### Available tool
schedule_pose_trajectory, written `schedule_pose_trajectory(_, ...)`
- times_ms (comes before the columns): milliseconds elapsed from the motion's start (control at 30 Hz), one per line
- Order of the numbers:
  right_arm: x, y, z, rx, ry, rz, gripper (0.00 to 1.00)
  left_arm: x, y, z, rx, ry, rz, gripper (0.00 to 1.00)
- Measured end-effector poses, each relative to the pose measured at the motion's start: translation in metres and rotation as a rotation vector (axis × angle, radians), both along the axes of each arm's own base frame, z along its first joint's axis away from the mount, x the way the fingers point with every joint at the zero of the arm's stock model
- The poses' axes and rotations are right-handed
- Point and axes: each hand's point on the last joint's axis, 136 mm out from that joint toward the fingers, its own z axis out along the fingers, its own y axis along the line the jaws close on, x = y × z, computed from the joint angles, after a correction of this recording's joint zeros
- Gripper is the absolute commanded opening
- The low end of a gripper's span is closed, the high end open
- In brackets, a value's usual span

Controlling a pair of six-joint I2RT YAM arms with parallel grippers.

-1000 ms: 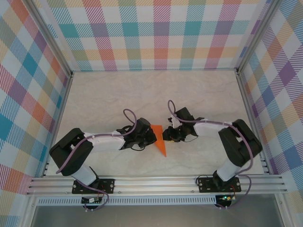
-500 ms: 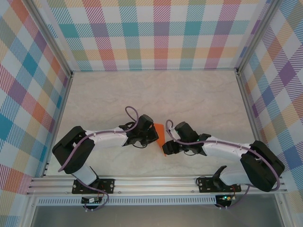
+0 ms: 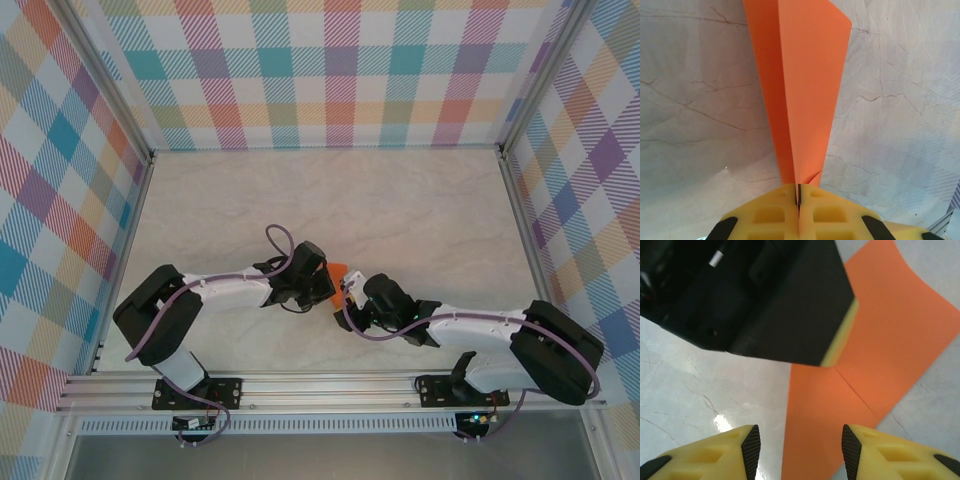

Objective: Fold a paper plane with a square sheet of paper (pick it up from the middle)
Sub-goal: Fold the wing for the fifth time at the center of the table.

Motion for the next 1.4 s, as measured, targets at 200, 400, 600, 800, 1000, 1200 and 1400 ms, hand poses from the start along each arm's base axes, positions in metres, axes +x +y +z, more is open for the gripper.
schedule_pose_trajectory(200,-0.003,0.008,-0.007,-0.023,-0.032,0.04,0.46,-0.001,-0.001,0.0,-0.006,0.009,0.001,0.01)
schedule_pose_trajectory(400,0.005,0.004,-0.016,-0.071,-0.066,0.012,0.33,-0.001,-0.001,0.0,-0.006,0.009,0.001,0.0)
schedule_pose_trajectory(600,0.006,0.004,-0.018,-0.08,-0.067,0.012,0.31,-0.001,-0.001,0.0,-0.005,0.009,0.001,0.01)
schedule_pose_trajectory(800,0.006,0.004,-0.017,-0.079,-0.066,0.01,0.19,0.0,-0.002,0.002,-0.007,0.007,0.001,0.01)
schedule_pose_trajectory(1000,0.007,0.005,-0.017,-0.079,-0.06,0.005,0.18,0.001,-0.001,0.002,-0.001,0.012,0.004,0.02)
schedule_pose_trajectory(1200,0.007,0.004,-0.017,-0.084,-0.049,-0.008,0.26,-0.001,0.002,0.001,0.015,0.024,0.004,0.04)
schedule_pose_trajectory(1400,0.008,-0.002,-0.015,-0.098,-0.039,-0.041,0.35,0.0,0.0,0.004,0.012,0.02,0.005,0.04)
